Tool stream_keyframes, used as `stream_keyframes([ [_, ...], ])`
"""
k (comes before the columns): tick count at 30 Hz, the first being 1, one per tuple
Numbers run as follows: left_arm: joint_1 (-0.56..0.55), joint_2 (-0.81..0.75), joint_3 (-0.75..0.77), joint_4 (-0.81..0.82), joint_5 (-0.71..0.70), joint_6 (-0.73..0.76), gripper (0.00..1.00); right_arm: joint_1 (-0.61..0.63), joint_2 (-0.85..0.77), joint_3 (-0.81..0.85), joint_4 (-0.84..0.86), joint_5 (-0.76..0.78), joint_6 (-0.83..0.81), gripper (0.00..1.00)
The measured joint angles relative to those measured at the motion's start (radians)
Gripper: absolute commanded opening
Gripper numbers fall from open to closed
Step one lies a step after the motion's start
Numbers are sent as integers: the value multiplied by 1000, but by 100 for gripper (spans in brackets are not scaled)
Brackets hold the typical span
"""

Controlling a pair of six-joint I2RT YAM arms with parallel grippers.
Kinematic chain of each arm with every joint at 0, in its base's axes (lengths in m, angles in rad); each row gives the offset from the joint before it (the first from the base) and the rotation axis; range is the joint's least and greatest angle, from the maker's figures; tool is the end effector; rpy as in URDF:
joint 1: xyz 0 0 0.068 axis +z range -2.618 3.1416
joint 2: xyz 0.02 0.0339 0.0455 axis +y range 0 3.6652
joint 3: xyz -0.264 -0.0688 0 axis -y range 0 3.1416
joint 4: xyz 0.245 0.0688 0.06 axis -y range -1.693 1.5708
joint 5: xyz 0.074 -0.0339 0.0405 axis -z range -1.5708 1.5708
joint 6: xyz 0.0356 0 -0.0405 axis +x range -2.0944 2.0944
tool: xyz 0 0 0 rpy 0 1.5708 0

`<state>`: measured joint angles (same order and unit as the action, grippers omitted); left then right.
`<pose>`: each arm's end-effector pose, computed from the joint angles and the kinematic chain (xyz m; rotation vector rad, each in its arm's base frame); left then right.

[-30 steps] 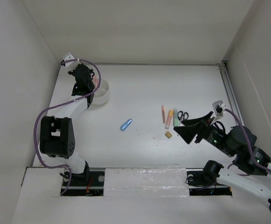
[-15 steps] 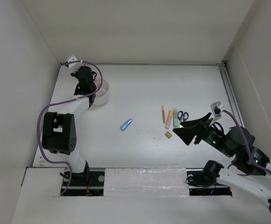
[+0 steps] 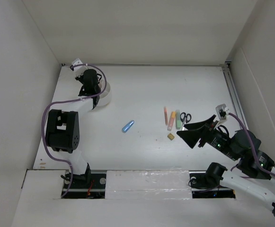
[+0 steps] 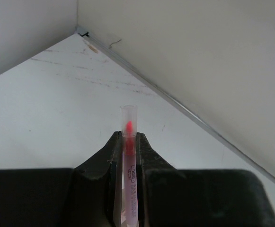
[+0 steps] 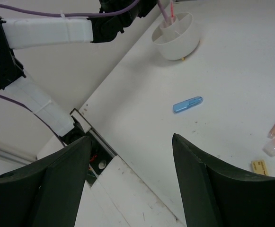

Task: Sort the stationery into containers
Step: Place the pen in the storage box.

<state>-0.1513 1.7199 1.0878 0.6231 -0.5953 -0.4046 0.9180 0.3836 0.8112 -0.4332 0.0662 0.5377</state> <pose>0.3943 -0.0399 0.2773 -0.6462 1.4400 0.0348 0.0521 0.0643 0.3679 -0.2637 1.6635 1.0720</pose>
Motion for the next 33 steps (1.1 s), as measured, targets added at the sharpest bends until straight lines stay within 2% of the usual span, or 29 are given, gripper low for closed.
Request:
stream_keyframes([
  [17,-6,14,-34,-19,-38,-12,0,0,-11,-9,-1,-1,0,74],
  [27,-52,14,-41,-15,-80,4,0,0,-36,-9,0,0,0,74],
  [33,-51,14,-41,-15,-80,4,7,0,-36,-9,0,0,0,74],
])
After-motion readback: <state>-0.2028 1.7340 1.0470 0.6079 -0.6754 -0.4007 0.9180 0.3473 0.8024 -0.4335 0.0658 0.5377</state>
